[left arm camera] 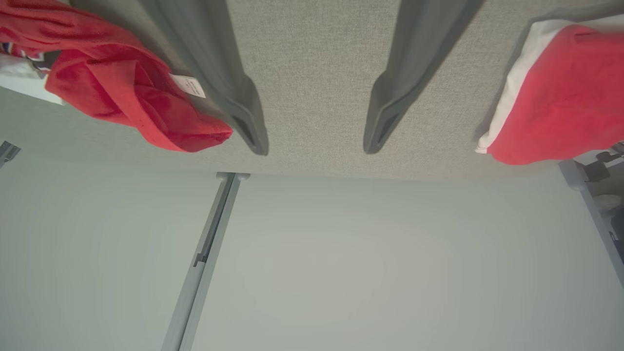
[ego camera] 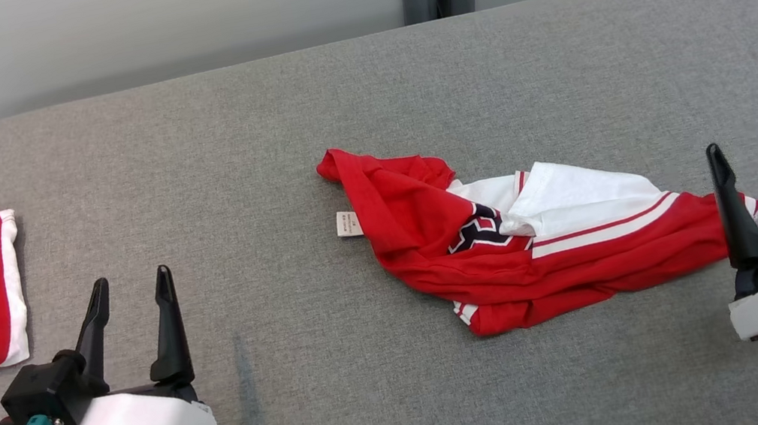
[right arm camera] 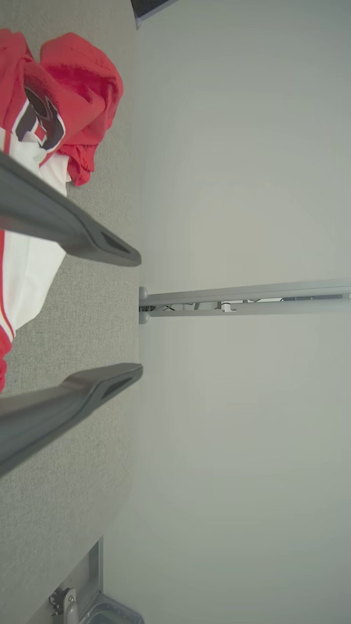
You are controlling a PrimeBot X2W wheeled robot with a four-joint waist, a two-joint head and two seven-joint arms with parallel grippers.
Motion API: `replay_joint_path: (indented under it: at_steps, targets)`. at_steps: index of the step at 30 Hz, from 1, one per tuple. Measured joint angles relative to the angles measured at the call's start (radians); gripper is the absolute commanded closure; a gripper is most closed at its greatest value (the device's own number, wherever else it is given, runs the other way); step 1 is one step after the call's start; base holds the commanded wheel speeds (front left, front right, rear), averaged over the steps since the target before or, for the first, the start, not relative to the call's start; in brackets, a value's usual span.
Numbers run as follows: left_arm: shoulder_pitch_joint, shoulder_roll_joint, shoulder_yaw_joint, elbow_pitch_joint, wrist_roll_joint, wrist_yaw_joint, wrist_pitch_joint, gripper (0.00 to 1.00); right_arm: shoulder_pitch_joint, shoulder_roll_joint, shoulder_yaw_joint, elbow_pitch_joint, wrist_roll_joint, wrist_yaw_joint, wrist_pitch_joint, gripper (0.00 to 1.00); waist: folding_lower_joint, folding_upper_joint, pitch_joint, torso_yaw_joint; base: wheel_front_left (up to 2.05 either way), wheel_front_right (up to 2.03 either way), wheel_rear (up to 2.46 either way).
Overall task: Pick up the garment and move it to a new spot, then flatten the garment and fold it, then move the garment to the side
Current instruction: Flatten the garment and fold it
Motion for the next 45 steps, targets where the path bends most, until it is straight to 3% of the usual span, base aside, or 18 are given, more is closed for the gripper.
replay_joint_path:
  at_steps: [13,26,36,37,38,45]
  targets:
    - [-0.005,-0.001,-0.035,-0.017,0.01,-0.003,0.009,0.0,0.072,0.032,0.007,-0.112,-0.003,0.0,0.064,0.0,0.0,0.0,0.005,-0.005,0.0,0.0,0.0]
    - [-0.192,-0.084,-0.225,0.083,0.051,-0.131,0.127,0.0,0.029,0.049,0.068,-0.107,0.011,0.0,0.054,0.0,0.0,0.0,0.066,-0.087,0.0,0.0,0.0]
    - [-0.289,-0.114,-0.259,0.289,0.015,-0.207,0.193,0.0,0.0,0.067,0.09,-0.064,0.026,0.0,0.016,0.0,0.0,0.0,0.128,-0.176,0.0,0.0,0.0]
    - [-0.296,-0.114,-0.254,0.295,0.014,-0.21,0.18,0.65,-0.002,0.068,0.089,-0.061,0.027,0.0,0.014,0.0,0.0,0.0,0.131,-0.182,0.0,0.0,0.0]
    - [-0.303,-0.115,-0.244,0.298,0.005,-0.215,0.166,1.0,-0.003,0.07,0.087,-0.059,0.028,0.0,0.009,0.0,-0.0001,0.0,0.134,-0.187,0.0,0.0,0.0]
    - [-0.306,-0.058,-0.215,0.188,0.008,-0.21,0.125,1.0,0.002,0.076,0.056,-0.04,0.03,0.0,-0.001,0.0,-0.0001,0.0,0.125,-0.175,0.0,0.0,0.0]
